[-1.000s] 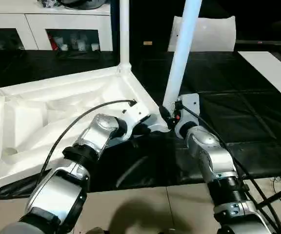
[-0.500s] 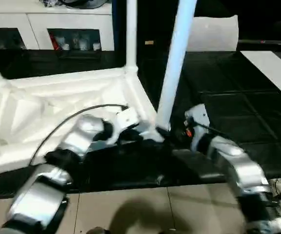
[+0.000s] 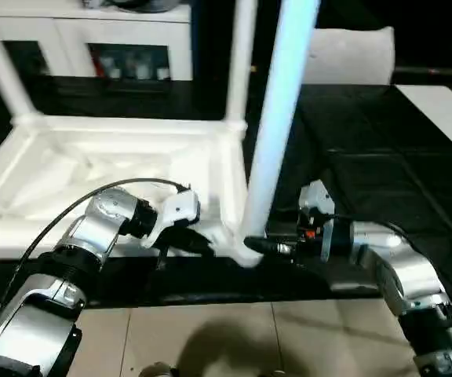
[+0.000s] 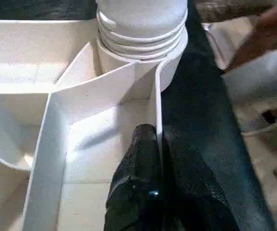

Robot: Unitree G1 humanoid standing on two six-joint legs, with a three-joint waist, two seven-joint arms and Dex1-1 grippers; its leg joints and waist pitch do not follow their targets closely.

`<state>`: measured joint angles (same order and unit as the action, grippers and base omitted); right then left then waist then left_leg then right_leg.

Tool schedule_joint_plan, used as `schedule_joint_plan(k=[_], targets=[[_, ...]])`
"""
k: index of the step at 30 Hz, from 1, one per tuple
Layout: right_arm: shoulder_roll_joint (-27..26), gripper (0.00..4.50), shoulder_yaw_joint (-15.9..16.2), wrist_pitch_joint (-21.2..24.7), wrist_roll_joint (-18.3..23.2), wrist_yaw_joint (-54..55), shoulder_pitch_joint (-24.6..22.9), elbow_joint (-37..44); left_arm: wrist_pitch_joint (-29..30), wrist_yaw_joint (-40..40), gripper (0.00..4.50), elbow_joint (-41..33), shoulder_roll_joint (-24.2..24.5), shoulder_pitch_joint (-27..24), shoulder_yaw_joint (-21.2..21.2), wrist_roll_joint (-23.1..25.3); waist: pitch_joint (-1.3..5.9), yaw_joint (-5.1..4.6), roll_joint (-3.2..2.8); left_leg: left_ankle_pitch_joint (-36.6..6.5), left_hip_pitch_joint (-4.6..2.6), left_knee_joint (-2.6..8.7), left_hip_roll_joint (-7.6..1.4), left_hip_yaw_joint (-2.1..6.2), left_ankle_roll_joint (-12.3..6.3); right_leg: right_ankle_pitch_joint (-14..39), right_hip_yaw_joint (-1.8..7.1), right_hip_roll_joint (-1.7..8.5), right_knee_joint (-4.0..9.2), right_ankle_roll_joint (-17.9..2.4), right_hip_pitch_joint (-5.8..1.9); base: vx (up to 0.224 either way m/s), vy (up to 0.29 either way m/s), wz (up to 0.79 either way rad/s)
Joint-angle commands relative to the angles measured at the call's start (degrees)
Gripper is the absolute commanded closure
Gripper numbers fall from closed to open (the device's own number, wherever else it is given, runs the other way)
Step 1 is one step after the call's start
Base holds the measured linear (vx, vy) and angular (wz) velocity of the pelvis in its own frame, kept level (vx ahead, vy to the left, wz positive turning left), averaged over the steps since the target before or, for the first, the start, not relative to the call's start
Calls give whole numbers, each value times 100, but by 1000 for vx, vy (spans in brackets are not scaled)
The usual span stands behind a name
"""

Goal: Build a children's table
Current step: Rotate leg to tighten

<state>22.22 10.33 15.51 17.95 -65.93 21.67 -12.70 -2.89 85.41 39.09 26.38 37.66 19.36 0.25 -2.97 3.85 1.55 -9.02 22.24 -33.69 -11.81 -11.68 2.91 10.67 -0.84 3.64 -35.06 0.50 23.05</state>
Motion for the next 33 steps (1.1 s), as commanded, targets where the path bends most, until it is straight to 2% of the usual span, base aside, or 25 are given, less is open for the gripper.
schedule_joint_plan(k=[1, 3, 4, 7, 9, 15, 22, 25, 27, 28, 29, 30, 31, 32, 33], targets=[[100, 121, 108, -65, 45, -334, 101, -102, -97, 532, 450, -327, -5, -16, 183, -179, 348, -12, 23, -1650, -209, 398, -180, 71, 28, 1552, 150, 344, 434, -1200, -126, 0, 0, 0], [140, 138, 212, -100, 30, -589, 152, -176, -84, 671, 450, -434, 71, -59, 240, -178, 354, 1, 29, -1677, -209, 400, -183, 75, 56, 1499, 144, 352, 417, -1235, -130, 0, 0, 0], [147, 158, 248, -107, 28, -672, 176, -198, -74, 699, 450, -482, 111, -73, 291, -188, 351, 9, 60, -1689, -211, 402, -194, 71, 62, 1486, 148, 355, 416, -1236, -127, 0, 0, 0], [130, 168, 276, -136, 30, -740, 243, -286, -77, 709, 450, -560, 181, -90, 399, -232, 349, 52, 69, -1677, -220, 402, -191, 67, 88, 1461, 152, 354, 408, -1225, -123, 0, 0, 0], [118, 199, 280, -153, 37, -780, 284, -347, -71, 709, 450, -600, 211, -98, 444, -267, 346, 60, 83, -1700, -219, 403, -187, 68, 111, 1495, 150, 358, 405, -1228, -119, 0, 0, 0], [81, 241, 315, -135, 68, -1028, 419, -482, -98, 709, 450, -703, 288, -68, 602, -333, 353, 68, 112, -1633, -214, 398, -185, 67, 140, 1426, 150, 352, 393, -1215, -127, 0, 0, 0], [76, 257, 350, -62, 139, -1182, 428, -481, -109, 709, 450, -703, 301, -10, 675, -369, 344, 84, 112, -1626, -215, 396, -183, 66, 141, 1430, 151, 349, 391, -1214, -128, 0, 0, 0], [29, 257, 287, 81, 245, -1154, 397, -435, -78, 648, 450, -621, 196, 9, 508, -304, 330, 75, 112, -1657, -215, 403, -179, 66, 153, 1477, 152, 345, 402, -1216, -128, 0, 0, 0], [-77, 257, 118, 328, 406, -924, 316, -316, 59, 154, 450, -453, 7, 97, 318, -200, 323, 83, 108, -1718, -228, 406, -182, 71, 171, 1576, 154, 351, 415, -1191, -119, 0, 0, 0], [-77, 257, 118, 328, 406, -924, 316, -316, 59, 154, 450, -453, 7, 97, 318, -200, 315, 85, 112, -1776, -231, 406, -181, 74, 180, 1678, 157, 356, 425, -1168, -108, 0, 0, 0], [-171, 257, 39, 352, 389, -645, 245, -250, 244, -285, 450, -340, -138, 183, 227, -143, 314, 79, 118, -1795, -220, 411, -178, 82, 191, 1748, 155, 360, 427, -1146, -116, 0, 0, 0], [-347, 257, -21, 315, 181, -49, 157, -221, 523, -918, 450, -185, -410, 326, 65, -169, 301, 79, 134, -1868, -241, 408, -176, 80, 221, 1889, 159, 366, 453, -1103, -82, 0, 0, 0], [-347, 257, -21, 315, 181, -49, 157, -221, 523, -918, 450, -185, -410, 326, 65, -169, 288, 57, 137, -1886, -233, 407, -169, 72, 246, 1960, 167, 357, 457, -1075, -72, 0, 0, 0], [-540, 257, -85, 263, 6, 499, 92, -223, 729, -1416, 450, -61, -647, 448, -67, -206, 293, 31, 166, -1884, -190, 413, -150, 107, 316, 2213, 155, 382, 461, -974, -104, 0, 0, 0], [-723, 257, -152, 301, -108, 962, 54, -230, 889, -1794, 450, 35, -846, 548, -172, -255, 305, 30, 165, -1881, -193, 410, -143, 117, 316, 2273, 148, 388, 468, -942, -108, 0, 0, 0]])
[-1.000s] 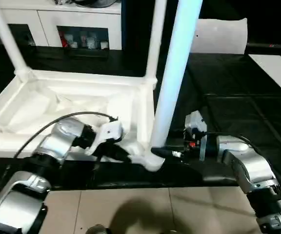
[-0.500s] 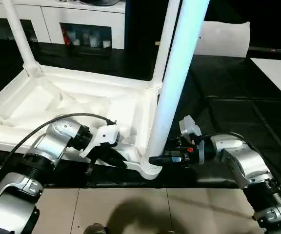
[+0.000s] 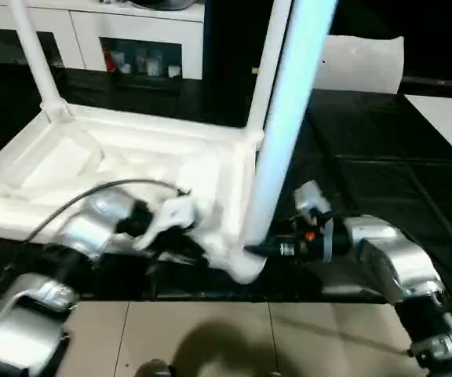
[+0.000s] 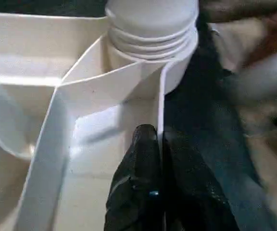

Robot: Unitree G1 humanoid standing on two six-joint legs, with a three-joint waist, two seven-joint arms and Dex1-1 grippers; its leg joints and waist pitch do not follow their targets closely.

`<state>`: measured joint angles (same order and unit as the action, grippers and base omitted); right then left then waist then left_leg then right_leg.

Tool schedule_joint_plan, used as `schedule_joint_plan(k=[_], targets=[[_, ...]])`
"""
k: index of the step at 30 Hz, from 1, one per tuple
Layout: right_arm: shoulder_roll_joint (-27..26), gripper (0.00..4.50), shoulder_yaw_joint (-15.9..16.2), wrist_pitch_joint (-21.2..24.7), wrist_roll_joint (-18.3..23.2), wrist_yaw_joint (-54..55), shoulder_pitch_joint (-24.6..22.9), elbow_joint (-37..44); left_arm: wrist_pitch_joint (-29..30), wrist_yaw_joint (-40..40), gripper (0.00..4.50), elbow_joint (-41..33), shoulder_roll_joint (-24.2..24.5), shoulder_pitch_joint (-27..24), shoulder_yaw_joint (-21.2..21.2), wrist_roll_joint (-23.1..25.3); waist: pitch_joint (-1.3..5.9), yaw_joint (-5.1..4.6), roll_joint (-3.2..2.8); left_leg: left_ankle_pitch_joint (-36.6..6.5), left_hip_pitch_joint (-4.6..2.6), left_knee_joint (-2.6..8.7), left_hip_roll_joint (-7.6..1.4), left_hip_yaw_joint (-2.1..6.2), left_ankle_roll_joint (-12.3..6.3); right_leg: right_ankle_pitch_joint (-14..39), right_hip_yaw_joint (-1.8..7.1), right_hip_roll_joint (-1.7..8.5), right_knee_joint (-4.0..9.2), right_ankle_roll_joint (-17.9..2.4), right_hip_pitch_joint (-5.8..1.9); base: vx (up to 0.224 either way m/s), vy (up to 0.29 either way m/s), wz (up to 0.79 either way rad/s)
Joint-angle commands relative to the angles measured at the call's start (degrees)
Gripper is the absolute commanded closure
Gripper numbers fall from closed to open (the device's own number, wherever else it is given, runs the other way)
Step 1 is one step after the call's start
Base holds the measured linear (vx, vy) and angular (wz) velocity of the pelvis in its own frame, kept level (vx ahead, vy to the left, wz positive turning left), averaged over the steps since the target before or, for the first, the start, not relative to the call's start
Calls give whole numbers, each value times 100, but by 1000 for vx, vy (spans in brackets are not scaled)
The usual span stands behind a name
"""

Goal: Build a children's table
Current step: Rotate leg to tighten

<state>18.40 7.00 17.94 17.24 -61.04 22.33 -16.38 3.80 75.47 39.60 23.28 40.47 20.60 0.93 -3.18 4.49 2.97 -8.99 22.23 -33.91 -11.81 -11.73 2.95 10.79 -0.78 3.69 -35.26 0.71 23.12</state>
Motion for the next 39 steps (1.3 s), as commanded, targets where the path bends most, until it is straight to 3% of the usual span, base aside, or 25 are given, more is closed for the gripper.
schedule_joint_plan(k=[1, 3, 5, 6, 7, 8, 9, 13, 14, 16, 19, 20, 22, 27, 29, 34, 37, 39], targets=[[-342, 257, 181, 58, -37, 473, -12, 138, 221, -800, 450, -16, -536, 266, -296, -323, 331, -70, 2, -1848, -203, 436, -146, 122, 325, 2195, 149, 377, 498, -952, -96, 0, 0, 0], [-539, 257, 116, 109, -132, 916, -21, 119, 318, -1154, 450, 97, -717, 366, -378, -322, 344, -142, 35, -1749, -156, 431, -131, 126, 243, 1974, 139, 364, 485, -973, -147, 0, 0, 0], [-1114, 257, 2, 194, -376, 2043, 35, 12, 491, -1963, 450, 389, -1168, 599, -555, -227, 364, -212, 10, -1580, -144, 402, -97, 101, 210, 1674, 150, 344, 472, -1054, -132, 0, 0, 0], [-1427, 257, -18, 189, -571, 2679, 126, -121, 574, -2408, 450, 519, -1413, 710, -653, -187, 370, -208, -73, -1484, -147, 407, -97, 114, 267, 1587, 149, 350, 449, -1073, -137, 0, 0, 0], [-1628, 257, -39, 180, -684, 3083, 201, -223, 602, -2698, 450, 592, -1560, 775, -708, -159, 384, -249, -39, -1433, -141, 402, -88, 118, 258, 1491, 135, 345, 456, -1091, -169, 0, 0, 0], [-1913, 257, -71, 166, -847, 3656, 318, -378, 636, -3113, 450, 695, -1762, 868, -785, -120, 387, -288, -49, -1291, -136, 387, -82, 95, 220, 1275, 147, 329, 442, -1145, -161, 0, 0, 0], [-2135, 257, -96, 124, -970, 4056, 426, -506, 662, -3377, 450, 767, -1913, 932, -808, -82, 397, -284, -88, -1253, -138, 387, -75, 101, 190, 1207, 144, 330, 445, -1169, -178, 0, 0, 0], [-2386, 257, -49, -156, -1129, 4349, 609, -687, 582, -3679, 450, 882, -2097, 1008, -727, 56, 420, -249, -115, -933, -133, 361, -65, 67, -97, 550, 155, 307, 431, -1253, -230, 0, 0, 0], [-2372, 257, -41, -188, -1141, 4325, 595, -664, 564, -3657, 450, 881, -2092, 1003, -706, 77, 419, -236, -134, -873, -122, 362, -61, 69, -158, 441, 151, 308, 418, -1269, -254, 0, 0, 0], [-2260, 189, -35, -276, -1148, 4139, 474, -523, 504, -3475, 450, 852, -2019, 959, -624, 142, 414, -229, -138, -884, -129, 369, -74, 69, -208, 415, 145, 307, 425, -1272, -257, 0, 0, 0], [-2093, 189, -78, -354, -1195, 3954, 248, -333, 328, -3322, 450, 933, -1895, 914, -576, 298, 411, -217, -152, -962, -139, 377, -89, 73, -203, 516, 147, 317, 431, -1259, -262, 0, 0, 0], [-1998, 151, -113, -364, -1149, 3851, 158, -256, 215, -3251, 450, 959, -1812, 875, -543, 354, 408, -209, -146, -997, -141, 380, -91, 74, -212, 541, 145, 312, 448, -1239, -267, 0, 0, 0], [-1895, 151, -158, -364, -1073, 3756, 75, -183, 125, -3197, 450, 981, -1717, 826, -513, 387, 404, -208, -152, -1071, -141, 384, -94, 75, -204, 595, 146, 317, 446, -1234, -265, 0, 0, 0], [-1071, 100, -139, -686, -795, 2544, -316, 275, -446, -2290, 450, 770, -1155, 434, -366, 351, 372, -253, -152, -1462, -119, 405, -104, 98, -149, 1244, 147, 336, 514, -1130, -258, 0, 0, 0], [-751, 82, -134, -829, -693, 1950, -404, 358, -687, -1910, 450, 716, -967, 298, -324, 344, 367, -225, -161, -1535, -156, 396, -129, 96, -129, 1385, 163, 334, 530, -1141, -224, 0, 0, 0], [-264, 45, -67, -853, -527, 983, -375, 373, -1166, -939, 450, 638, -687, 119, -244, 180, 372, -188, -184, -1489, -152, 400, -137, 98, -146, 1269, 155, 327, 492, -1230, -214, 0, 0, 0], [52, 14, 34, -802, -387, 413, -252, 358, -1180, -199, 450, 492, -467, 13, -195, -11, 379, -186, -173, -1457, -156, 402, -146, 98, -145, 1086, 147, 330, 455, -1326, -216, 0, 0, 0], [101, 10, 60, -793, -372, 325, -236, 359, -1198, -125, 450, 484, -426, 6, -170, -1, 376, -181, -167, -1459, -150, 392, -139, 88, -180, 1068, 149, 334, 449, -1354, -214, 0, 0, 0]])
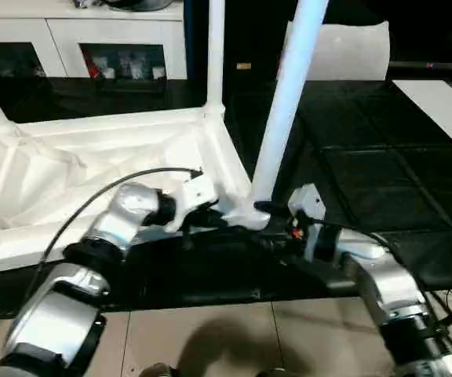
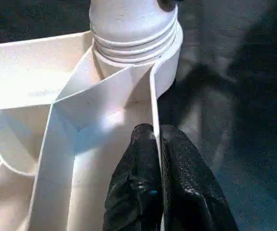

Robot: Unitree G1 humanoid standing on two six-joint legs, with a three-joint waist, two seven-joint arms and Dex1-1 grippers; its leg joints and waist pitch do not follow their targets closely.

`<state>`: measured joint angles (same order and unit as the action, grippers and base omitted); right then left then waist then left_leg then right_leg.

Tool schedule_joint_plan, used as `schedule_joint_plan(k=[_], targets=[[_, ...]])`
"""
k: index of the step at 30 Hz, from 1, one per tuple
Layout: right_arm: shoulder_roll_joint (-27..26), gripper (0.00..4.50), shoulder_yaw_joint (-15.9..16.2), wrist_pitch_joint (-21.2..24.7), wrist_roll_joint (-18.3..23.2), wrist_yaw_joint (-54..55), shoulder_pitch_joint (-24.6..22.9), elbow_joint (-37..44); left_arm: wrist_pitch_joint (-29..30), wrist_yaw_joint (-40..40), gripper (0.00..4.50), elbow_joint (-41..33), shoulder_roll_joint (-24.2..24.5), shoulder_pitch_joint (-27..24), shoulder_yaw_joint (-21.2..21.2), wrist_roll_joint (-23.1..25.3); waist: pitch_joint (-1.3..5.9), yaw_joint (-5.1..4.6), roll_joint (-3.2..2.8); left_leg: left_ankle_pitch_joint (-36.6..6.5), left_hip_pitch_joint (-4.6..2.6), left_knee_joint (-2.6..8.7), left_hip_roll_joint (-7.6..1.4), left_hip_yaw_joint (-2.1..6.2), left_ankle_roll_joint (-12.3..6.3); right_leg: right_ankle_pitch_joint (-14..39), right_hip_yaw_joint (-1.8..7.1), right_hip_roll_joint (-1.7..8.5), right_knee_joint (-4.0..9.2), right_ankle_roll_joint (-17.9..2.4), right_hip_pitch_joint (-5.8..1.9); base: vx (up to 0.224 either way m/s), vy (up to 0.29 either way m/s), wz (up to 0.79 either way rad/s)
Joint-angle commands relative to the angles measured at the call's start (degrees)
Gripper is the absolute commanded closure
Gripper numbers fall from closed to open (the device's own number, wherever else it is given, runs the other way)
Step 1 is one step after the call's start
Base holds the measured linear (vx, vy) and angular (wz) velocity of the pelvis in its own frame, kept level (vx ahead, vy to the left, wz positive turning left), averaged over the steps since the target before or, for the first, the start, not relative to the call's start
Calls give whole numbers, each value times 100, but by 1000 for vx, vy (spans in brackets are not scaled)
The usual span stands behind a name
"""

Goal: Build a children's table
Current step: Rotate leg to tighten

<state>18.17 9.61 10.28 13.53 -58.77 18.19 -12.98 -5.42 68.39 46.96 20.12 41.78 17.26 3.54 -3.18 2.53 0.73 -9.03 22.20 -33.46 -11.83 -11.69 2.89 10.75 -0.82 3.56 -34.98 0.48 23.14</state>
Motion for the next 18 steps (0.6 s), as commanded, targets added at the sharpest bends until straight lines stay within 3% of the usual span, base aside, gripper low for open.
schedule_joint_plan(k=[1, 10, 18], targets=[[269, 10, -129, 15, 62, -153, 191, 72, -362, 765, 450, -235, 1, -140, 219, -208, 378, 20, 68, -1439, -144, 343, -137, 84, -183, 1110, 153, 358, 425, -1323, -220, 0, 0, 0], [1239, 10, 74, 488, 244, -1315, -20, 634, -739, 1341, 450, -31, 431, -131, 263, -63, 354, 144, 91, -1560, -200, 359, -174, 71, -61, 1470, 154, 356, 441, -1210, -170, 0, 0, 0], [1536, 10, -266, 559, 458, -1306, -111, 816, -821, 1804, 450, -112, 496, -201, 261, -218, 371, 232, 99, -1464, -189, 340, -172, 63, -64, 1300, 156, 369, 414, -1240, -183, 0, 0, 0]])
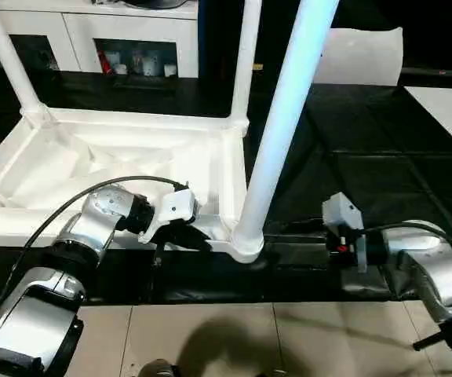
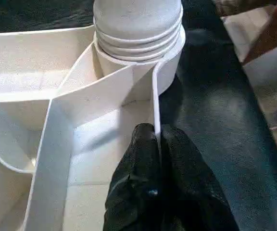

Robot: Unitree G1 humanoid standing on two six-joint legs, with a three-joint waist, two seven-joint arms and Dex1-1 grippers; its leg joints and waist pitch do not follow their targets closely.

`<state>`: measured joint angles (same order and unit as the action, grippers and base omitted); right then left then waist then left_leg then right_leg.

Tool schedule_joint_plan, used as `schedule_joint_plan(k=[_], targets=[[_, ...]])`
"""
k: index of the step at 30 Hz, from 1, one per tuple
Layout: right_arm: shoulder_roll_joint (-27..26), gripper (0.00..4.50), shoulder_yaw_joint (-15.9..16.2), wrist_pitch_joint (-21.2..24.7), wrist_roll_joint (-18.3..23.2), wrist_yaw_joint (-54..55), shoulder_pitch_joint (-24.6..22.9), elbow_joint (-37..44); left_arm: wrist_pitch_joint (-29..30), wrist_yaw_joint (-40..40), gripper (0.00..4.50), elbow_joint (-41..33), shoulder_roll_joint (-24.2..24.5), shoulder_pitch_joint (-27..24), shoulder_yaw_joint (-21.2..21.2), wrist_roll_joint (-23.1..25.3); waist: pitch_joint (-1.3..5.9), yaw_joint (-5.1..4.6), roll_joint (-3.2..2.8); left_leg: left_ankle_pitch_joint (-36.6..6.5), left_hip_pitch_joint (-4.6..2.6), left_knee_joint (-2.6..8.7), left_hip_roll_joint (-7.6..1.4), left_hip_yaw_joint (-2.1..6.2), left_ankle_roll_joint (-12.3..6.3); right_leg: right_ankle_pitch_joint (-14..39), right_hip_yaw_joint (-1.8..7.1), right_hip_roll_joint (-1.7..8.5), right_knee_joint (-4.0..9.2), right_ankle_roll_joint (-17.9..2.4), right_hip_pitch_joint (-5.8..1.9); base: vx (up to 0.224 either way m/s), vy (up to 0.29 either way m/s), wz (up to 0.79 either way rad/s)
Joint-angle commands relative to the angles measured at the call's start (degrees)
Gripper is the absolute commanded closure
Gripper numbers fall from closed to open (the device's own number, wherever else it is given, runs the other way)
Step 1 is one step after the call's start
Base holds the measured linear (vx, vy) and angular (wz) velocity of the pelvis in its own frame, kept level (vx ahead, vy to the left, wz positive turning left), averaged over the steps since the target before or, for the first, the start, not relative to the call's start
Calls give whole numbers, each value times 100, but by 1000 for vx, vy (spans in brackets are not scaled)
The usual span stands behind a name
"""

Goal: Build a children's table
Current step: Rotate leg to tighten

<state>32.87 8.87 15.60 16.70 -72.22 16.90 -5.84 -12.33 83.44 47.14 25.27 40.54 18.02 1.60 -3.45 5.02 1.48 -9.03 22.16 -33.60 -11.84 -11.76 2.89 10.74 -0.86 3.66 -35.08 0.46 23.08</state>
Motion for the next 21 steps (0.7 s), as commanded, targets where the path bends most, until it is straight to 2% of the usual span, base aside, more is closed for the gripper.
schedule_joint_plan(k=[1, 3, 5, 6, 9, 11, 12, 13, 16, 19, 21], targets=[[9, 10, -219, 31, 180, 89, 54, 82, -133, 362, 450, -160, -28, -92, 184, -50, 397, -8, 17, -1459, -191, 356, -176, 69, -66, 1255, 155, 361, 419, -1265, -176, 0, 0, 0], [-19, 10, -223, 44, 215, 124, 76, 78, -134, 405, 450, -173, -36, -98, 179, -67, 396, -4, 21, -1480, -191, 356, -174, 67, -55, 1262, 152, 357, 418, -1285, -173, 0, 0, 0], [-264, 10, -138, 34, 243, 205, 193, -79, -125, 526, 450, -295, -84, -125, 235, -86, 394, -5, 18, -1518, -181, 365, -175, 78, -24, 1349, 145, 366, 411, -1279, -174, 0, 0, 0], [-264, 27, -138, 34, 243, 205, 193, -79, -125, 526, 450, -295, -84, -125, 235, -86, 393, -10, 19, -1538, -183, 365, -178, 77, -12, 1375, 148, 369, 415, -1279, -167, 0, 0, 0], [-513, 27, -54, -38, 227, 220, 336, -340, -126, 594, 450, -407, -119, -140, 299, -70, 395, 8, 18, -1601, -208, 363, -183, 72, 32, 1469, 149, 370, 424, -1296, -144, 0, 0, 0], [-595, 61, -7, 1, 266, 175, 415, -448, -138, 634, 450, -439, -132, -137, 300, -67, 396, 24, 5, -1576, -214, 371, -187, 72, 54, 1352, 147, 362, 409, -1300, -148, 0, 0, 0], [-629, 65, 30, 3, 273, 138, 465, -516, -131, 656, 450, -470, -136, -139, 307, -63, 393, 21, 39, -1576, -209, 371, -184, 69, 46, 1341, 144, 360, 406, -1303, -152, 0, 0, 0], [-651, 68, 51, 0, 269, 115, 497, -561, -129, 673, 450, -491, -137, -142, 312, -58, 396, 36, 21, -1554, -206, 370, -180, 69, 42, 1335, 145, 368, 403, -1295, -157, 0, 0, 0], [-728, 102, 111, -33, 229, 13, 621, -734, -115, 718, 450, -586, -134, -161, 346, -50, 396, 39, 45, -1507, -192, 364, -180, 69, 21, 1334, 143, 379, 391, -1292, -162, 0, 0, 0], [-776, 112, 169, 27, 213, -101, 716, -845, -106, 693, 450, -640, -129, -173, 368, -46, 399, 51, 46, -1479, -193, 362, -180, 64, 16, 1327, 144, 376, 391, -1269, -164, 0, 0, 0], [-789, 137, 206, 29, 207, -158, 761, -909, -123, 649, 450, -652, -134, -176, 382, -19, 400, 54, 48, -1459, -194, 361, -178, 65, 18, 1322, 143, 379, 390, -1265, -163, 0, 0, 0]])
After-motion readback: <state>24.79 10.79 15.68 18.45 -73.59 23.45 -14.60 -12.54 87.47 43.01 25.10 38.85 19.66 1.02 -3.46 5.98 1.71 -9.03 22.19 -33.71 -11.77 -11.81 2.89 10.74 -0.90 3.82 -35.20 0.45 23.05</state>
